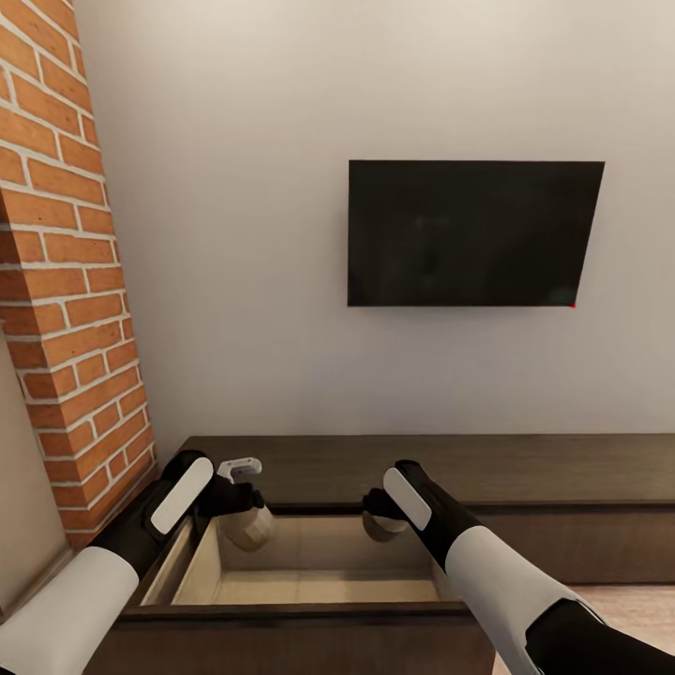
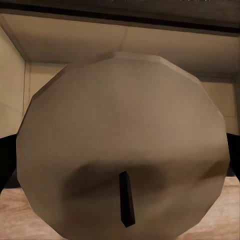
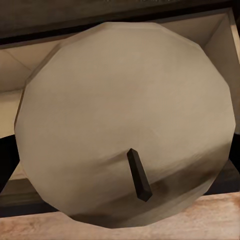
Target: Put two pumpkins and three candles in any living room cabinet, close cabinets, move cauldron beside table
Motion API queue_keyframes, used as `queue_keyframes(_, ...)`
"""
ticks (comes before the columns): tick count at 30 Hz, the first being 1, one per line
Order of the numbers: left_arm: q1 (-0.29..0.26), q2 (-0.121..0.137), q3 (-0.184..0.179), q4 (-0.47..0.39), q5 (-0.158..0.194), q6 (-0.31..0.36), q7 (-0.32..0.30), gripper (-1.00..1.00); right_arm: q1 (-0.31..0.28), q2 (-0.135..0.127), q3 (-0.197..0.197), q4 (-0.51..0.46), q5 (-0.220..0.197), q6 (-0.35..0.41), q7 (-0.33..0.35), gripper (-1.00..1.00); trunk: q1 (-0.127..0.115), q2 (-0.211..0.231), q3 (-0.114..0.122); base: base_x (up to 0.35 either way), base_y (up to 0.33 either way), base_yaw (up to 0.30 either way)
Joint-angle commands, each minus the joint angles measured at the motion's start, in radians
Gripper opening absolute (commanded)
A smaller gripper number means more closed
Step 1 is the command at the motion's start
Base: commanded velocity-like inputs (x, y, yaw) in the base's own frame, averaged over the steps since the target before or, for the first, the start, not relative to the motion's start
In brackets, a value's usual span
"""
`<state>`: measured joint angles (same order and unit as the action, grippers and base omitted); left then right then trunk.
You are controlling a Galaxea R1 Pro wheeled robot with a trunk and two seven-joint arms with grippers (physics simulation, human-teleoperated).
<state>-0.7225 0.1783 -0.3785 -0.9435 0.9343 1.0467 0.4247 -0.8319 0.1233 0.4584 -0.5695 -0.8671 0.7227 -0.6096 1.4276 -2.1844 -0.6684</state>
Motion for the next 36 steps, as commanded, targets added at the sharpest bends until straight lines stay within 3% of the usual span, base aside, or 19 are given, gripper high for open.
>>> queue_keyframes(1, -0.001, 0.001, -0.003, -0.001, 0.011, 0.0, 0.009, -1.0, -0.001, -0.001, 0.005, -0.001, -0.014, -0.002, -0.01, -1.0, 0.0, -0.001, -0.001, 0.013, 0.0, 0.0)
queue_keyframes(12, -0.001, 0.001, -0.003, -0.001, 0.011, 0.0, 0.009, -1.0, -0.001, -0.001, 0.005, -0.001, -0.014, -0.002, -0.01, -1.0, 0.0, -0.001, -0.001, 0.003, 0.0, 0.0)
queue_keyframes(36, -0.001, 0.0, -0.003, 0.0, 0.009, 0.0, 0.009, -1.0, -0.001, -0.001, 0.005, -0.001, -0.014, -0.002, -0.01, -1.0, 0.092, -0.169, -0.076, 0.0, 0.0, 0.0)
